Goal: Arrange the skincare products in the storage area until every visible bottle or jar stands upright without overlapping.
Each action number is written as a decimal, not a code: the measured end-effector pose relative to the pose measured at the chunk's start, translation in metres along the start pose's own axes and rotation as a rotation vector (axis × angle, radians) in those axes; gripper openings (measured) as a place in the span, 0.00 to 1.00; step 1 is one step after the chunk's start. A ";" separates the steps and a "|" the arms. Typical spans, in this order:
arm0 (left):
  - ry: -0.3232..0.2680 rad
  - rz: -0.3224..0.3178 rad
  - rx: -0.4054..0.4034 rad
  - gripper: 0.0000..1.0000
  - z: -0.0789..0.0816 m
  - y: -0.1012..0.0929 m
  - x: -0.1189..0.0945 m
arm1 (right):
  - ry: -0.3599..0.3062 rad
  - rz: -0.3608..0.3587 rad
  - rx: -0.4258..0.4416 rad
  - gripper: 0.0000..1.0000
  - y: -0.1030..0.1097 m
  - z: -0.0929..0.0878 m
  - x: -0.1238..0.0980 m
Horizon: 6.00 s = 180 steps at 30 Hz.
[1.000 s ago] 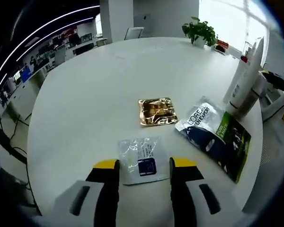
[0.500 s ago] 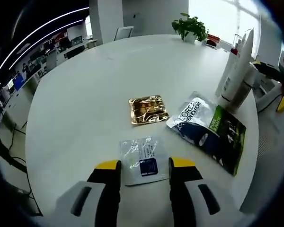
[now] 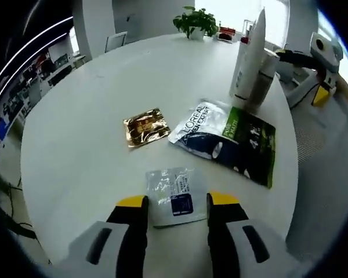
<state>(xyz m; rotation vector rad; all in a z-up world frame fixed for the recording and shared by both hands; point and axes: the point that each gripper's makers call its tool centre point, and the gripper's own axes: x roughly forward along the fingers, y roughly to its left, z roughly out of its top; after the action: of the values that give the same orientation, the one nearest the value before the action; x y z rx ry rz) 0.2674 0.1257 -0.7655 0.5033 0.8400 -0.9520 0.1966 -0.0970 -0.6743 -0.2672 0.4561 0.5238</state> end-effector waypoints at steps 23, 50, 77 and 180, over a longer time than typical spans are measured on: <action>0.087 -0.235 0.325 0.35 -0.012 -0.036 -0.004 | 0.011 0.005 0.016 0.97 0.000 -0.003 0.000; 0.097 -0.298 0.396 0.41 -0.019 -0.067 -0.007 | 0.031 0.011 0.004 0.96 0.002 -0.006 0.001; 0.061 -0.208 0.274 0.40 -0.011 -0.068 -0.004 | 0.038 0.015 -0.010 0.95 0.003 -0.007 0.001; 0.256 -0.417 0.727 0.41 0.080 0.057 0.066 | 0.124 -0.044 0.039 0.98 -0.012 -0.026 0.003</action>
<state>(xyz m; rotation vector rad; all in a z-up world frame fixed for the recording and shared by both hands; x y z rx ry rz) 0.3687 0.0649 -0.7707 1.1193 0.8275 -1.6142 0.1957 -0.1152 -0.6970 -0.2729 0.5793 0.4566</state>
